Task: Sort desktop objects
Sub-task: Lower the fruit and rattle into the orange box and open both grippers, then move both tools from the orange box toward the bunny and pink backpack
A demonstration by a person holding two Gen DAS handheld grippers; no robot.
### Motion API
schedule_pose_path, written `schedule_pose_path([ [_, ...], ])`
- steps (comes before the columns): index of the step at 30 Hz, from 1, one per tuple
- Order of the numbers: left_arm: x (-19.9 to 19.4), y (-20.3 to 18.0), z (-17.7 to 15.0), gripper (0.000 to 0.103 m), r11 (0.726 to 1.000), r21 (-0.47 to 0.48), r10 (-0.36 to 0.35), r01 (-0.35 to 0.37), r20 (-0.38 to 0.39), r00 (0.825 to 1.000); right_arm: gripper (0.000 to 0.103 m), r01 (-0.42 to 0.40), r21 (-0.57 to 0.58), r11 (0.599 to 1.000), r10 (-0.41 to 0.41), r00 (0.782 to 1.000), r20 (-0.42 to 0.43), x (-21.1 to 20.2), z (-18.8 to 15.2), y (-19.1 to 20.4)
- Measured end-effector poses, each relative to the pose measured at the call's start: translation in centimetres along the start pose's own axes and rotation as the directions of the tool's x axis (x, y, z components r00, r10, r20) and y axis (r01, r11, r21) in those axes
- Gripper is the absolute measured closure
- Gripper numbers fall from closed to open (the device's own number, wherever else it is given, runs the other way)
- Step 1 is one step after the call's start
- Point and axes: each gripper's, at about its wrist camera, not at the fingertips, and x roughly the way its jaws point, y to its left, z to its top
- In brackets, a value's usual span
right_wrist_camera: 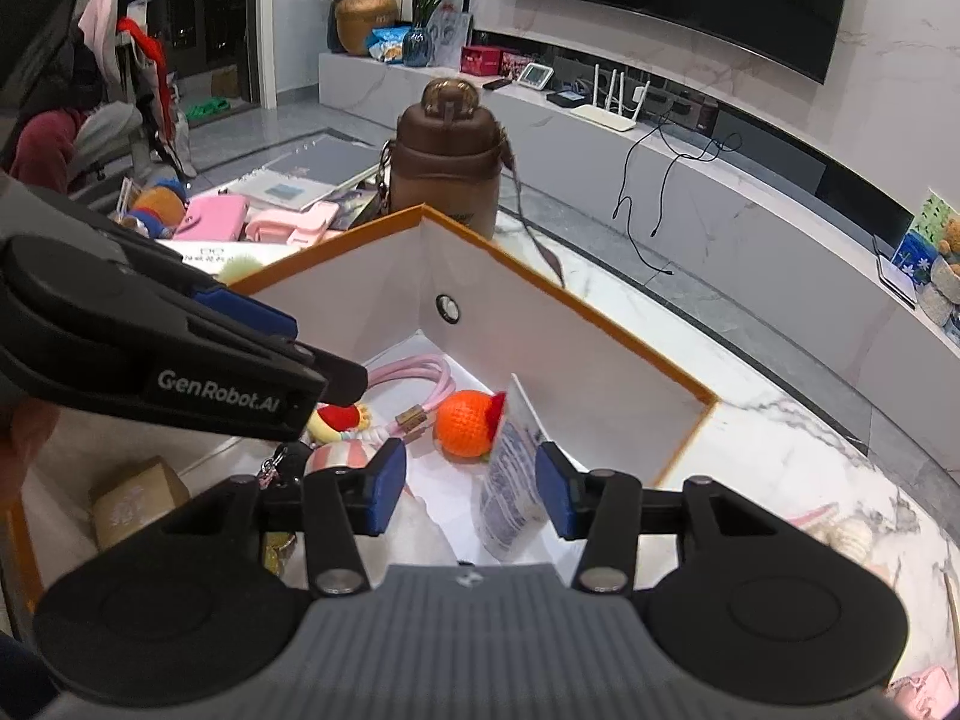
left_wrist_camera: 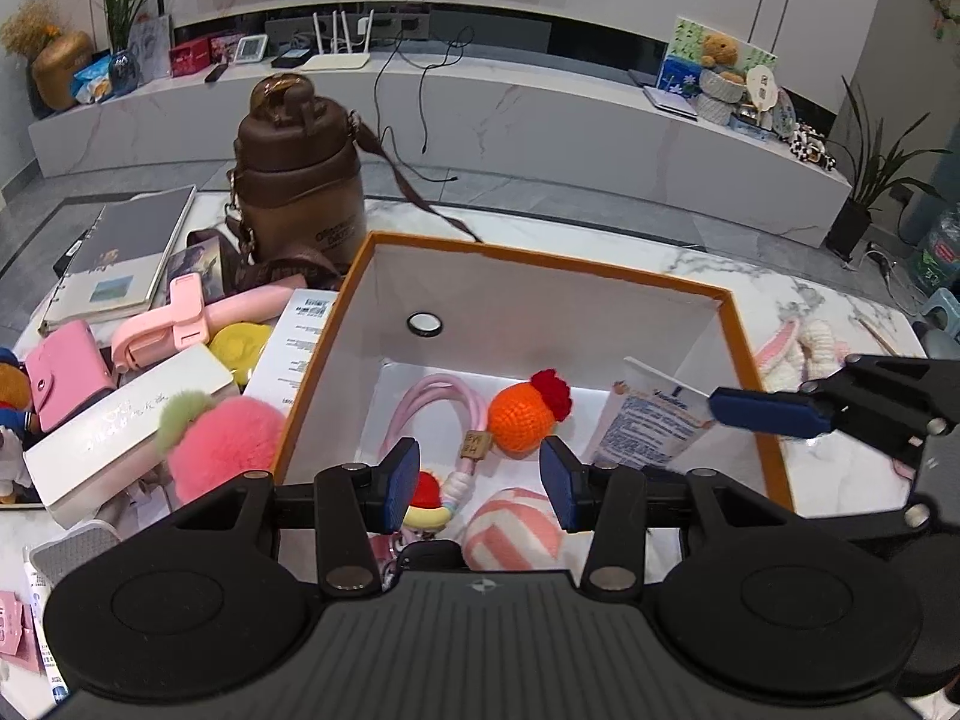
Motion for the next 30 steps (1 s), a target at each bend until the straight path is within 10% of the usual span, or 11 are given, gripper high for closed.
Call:
schedule_pose_path([
  [30,-2.2,-11.0,-0.4,0.051,0.988,0.128,-0.093,0.081,0.090,0.992,0.051,0.147,0.155,0.977,-0.142,0.989,-0.038,-7.5,-9.6,-12.9],
])
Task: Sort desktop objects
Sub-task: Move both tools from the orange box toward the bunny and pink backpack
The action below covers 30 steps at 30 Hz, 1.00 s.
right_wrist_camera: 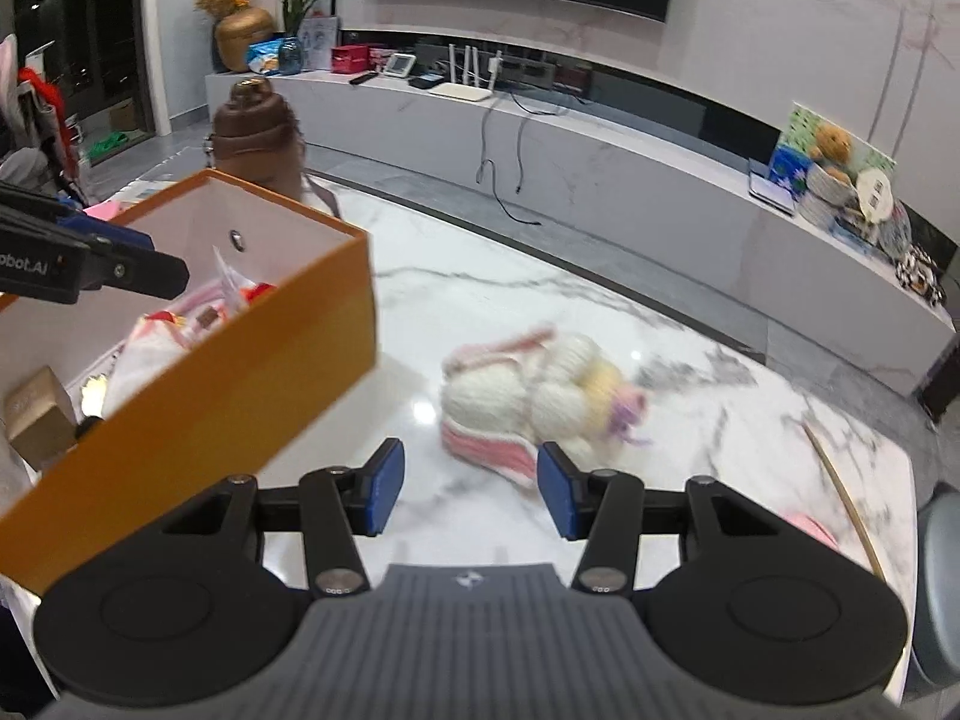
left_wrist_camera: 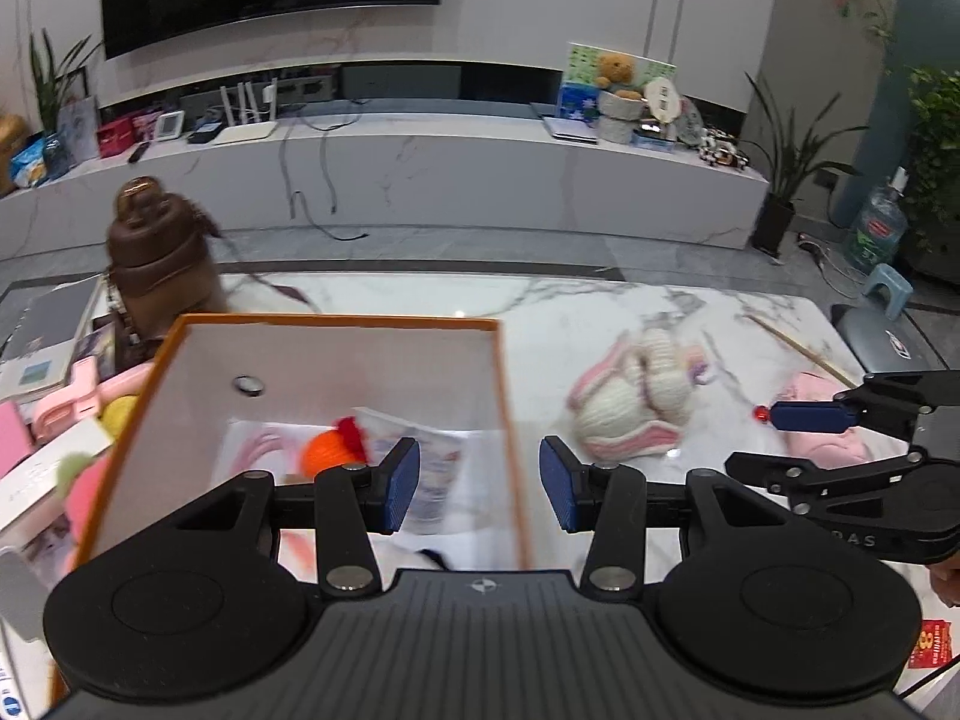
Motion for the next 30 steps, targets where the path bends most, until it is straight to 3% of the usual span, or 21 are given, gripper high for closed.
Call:
schedule_pose_path([
  [10,0.8,-5.1,0.3,0.049,0.998,0.037,-0.045,0.045,0.008,0.999,0.051,-0.019,0.073,0.997,0.019,1.000,-0.005,0.1,-1.2,-2.9],
  [17,2.9,-8.7,0.0,0.045,0.993,0.122,0.003,-0.001,-0.017,1.000,0.047,-0.019,0.130,0.991,0.018,1.000,0.005,-0.3,-2.0,-5.1],
  [22,4.6,-10.7,0.6,0.044,0.993,0.118,0.007,0.000,-0.058,0.998,0.047,0.001,0.165,0.986,0.001,1.000,-0.013,0.1,-2.8,-7.3],
  [30,7.6,-14.1,2.3,0.023,0.988,0.151,0.040,-0.028,-0.077,0.996,0.041,0.052,0.208,0.977,-0.049,0.999,-0.018,0.7,-3.4,-10.7],
])
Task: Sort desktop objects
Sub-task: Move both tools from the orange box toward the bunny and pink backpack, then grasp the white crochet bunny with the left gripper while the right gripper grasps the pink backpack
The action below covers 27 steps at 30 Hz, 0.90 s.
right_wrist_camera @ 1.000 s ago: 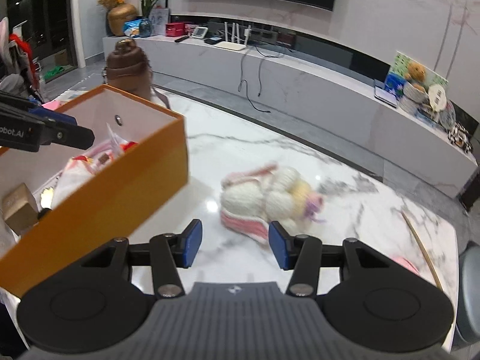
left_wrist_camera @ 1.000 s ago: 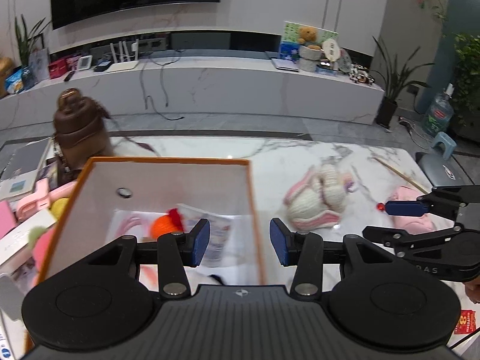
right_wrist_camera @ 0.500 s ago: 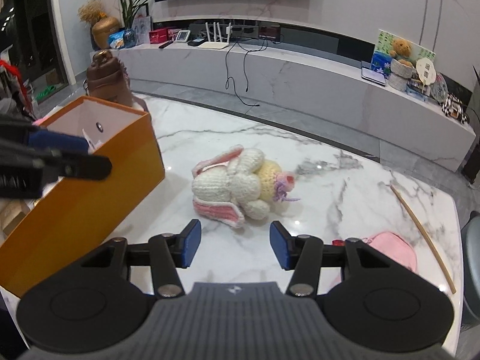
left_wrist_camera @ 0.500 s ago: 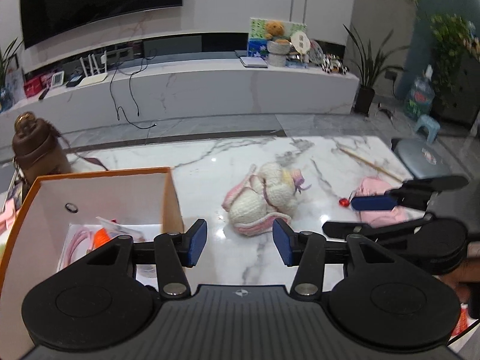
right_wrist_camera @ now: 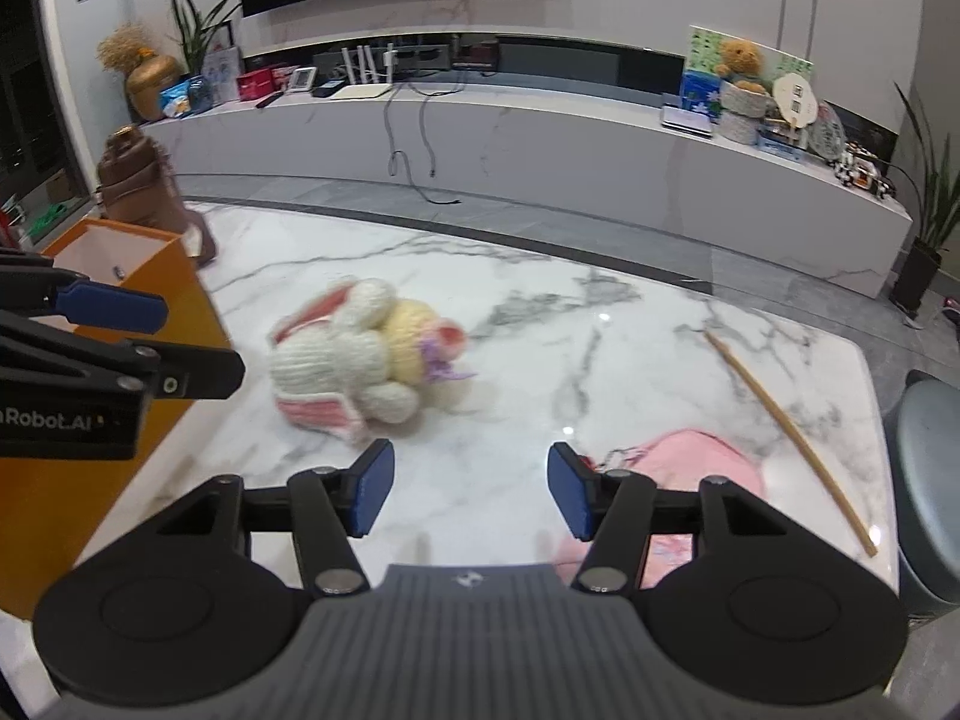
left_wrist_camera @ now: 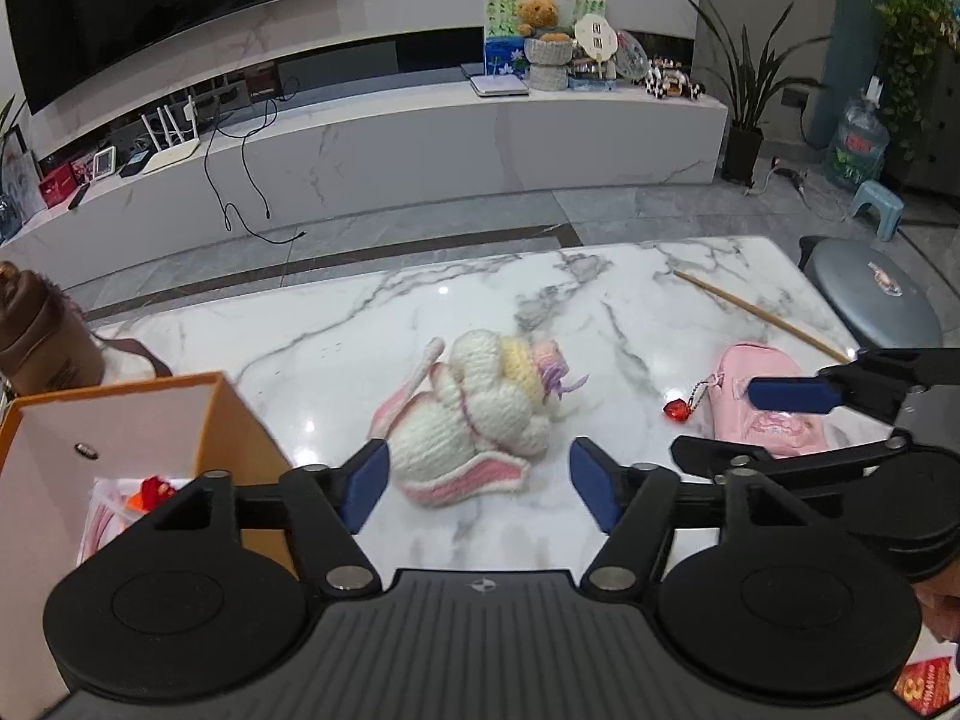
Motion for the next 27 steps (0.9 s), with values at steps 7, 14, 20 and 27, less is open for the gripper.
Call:
schedule_pose_path([
  [7,4.0,-0.9,0.5,0.023,1.000,0.018,0.025,-0.023,-0.080,0.996,0.018,0.107,0.087,0.990,-0.108,0.994,0.004,0.5,0.1,-4.2],
  [14,7.2,-0.7,1.2,0.022,1.000,-0.004,0.030,-0.030,-0.127,0.991,0.009,0.195,0.144,0.970,-0.193,0.981,-0.034,1.7,-0.2,-7.2],
  [20,9.4,-0.3,2.0,0.021,0.998,0.024,0.066,-0.064,-0.127,0.990,0.008,0.197,0.144,0.970,-0.187,0.979,-0.075,3.7,-0.4,-7.7],
  [27,11.5,-0.6,2.8,0.008,0.989,0.112,0.108,-0.096,-0.113,0.988,0.006,0.181,0.122,0.976,-0.166,0.979,-0.117,5.8,-0.3,-6.8],
])
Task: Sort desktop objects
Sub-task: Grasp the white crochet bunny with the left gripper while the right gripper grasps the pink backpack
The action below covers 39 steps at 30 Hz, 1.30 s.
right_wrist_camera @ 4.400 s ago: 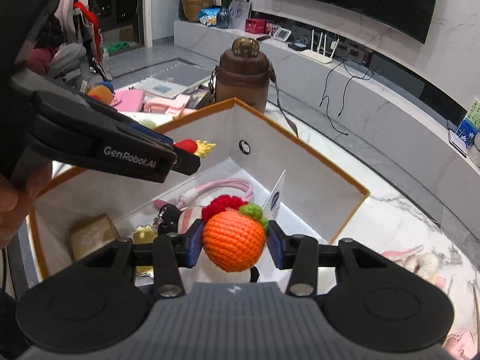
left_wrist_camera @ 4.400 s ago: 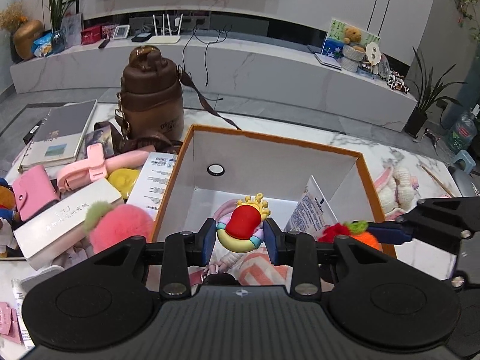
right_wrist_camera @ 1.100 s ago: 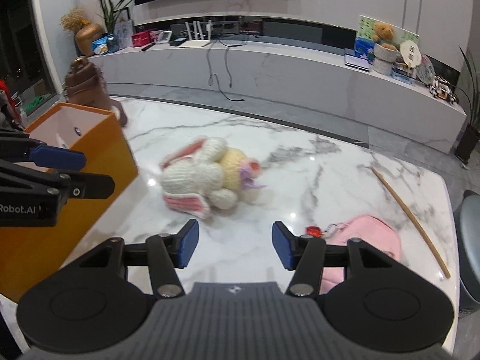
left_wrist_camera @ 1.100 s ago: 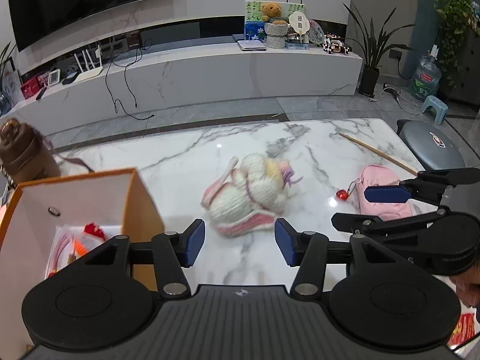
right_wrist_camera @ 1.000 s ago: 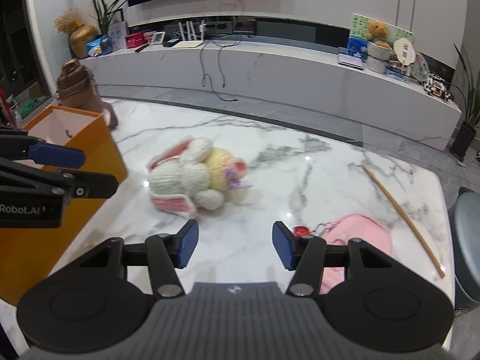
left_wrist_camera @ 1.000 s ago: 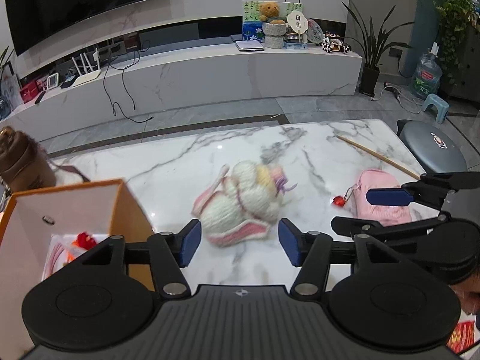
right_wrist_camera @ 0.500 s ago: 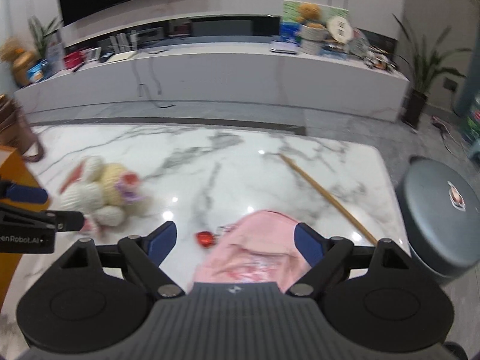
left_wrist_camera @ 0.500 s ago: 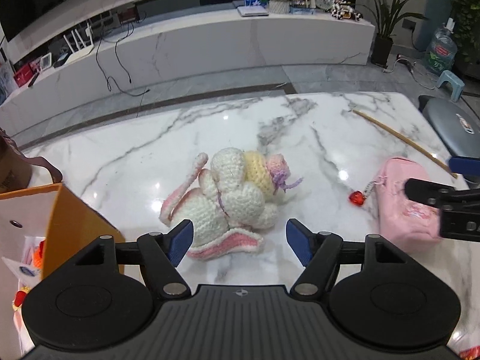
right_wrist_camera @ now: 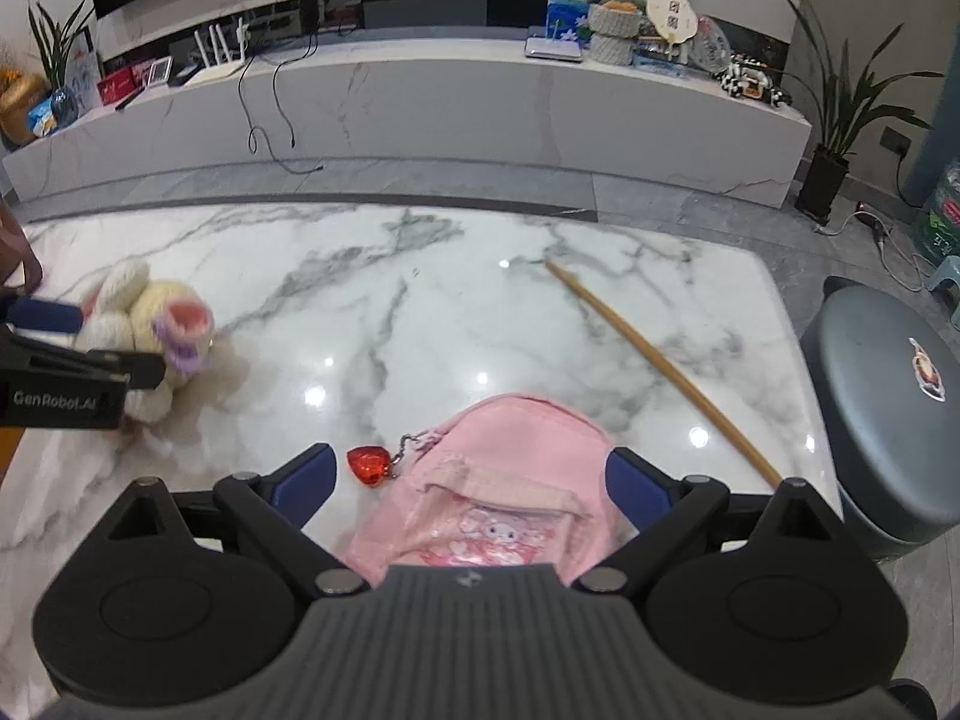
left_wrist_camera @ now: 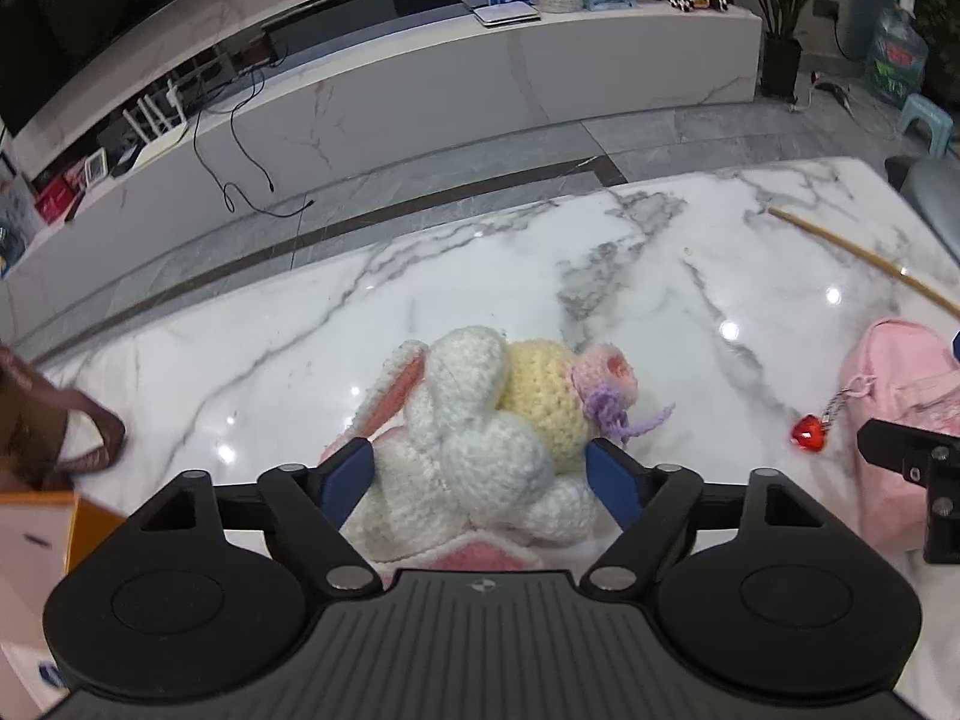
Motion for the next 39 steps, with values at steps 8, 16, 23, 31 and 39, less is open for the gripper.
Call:
schedule_pose_path([
  [8,3.0,-1.1,0.9,0.003,0.991,0.098,0.099,-0.094,-0.038,0.994,0.004,0.016,-0.039,0.999,-0.018,0.999,-0.038,1.5,-0.1,0.5],
  [16,4.5,0.8,1.1,0.003,0.999,-0.020,0.030,-0.031,-0.077,0.997,0.001,0.039,-0.094,0.995,-0.044,0.997,-0.061,2.3,-0.5,0.5],
  [23,4.3,1.5,1.2,0.003,0.998,-0.061,-0.011,0.006,-0.083,0.997,0.001,0.098,-0.137,0.986,-0.107,0.993,-0.057,2.7,-0.7,0.6],
  [31,3.9,1.3,0.6,0.005,0.998,-0.054,-0.045,0.041,-0.079,0.996,0.001,0.174,-0.104,0.979,-0.181,0.981,-0.067,2.9,-0.6,0.2],
  [39,3.4,0.5,0.1,0.011,0.995,-0.050,-0.096,0.092,-0.087,0.992,0.003,0.161,-0.112,0.981,-0.172,0.980,-0.097,3.1,-0.8,0.2],
])
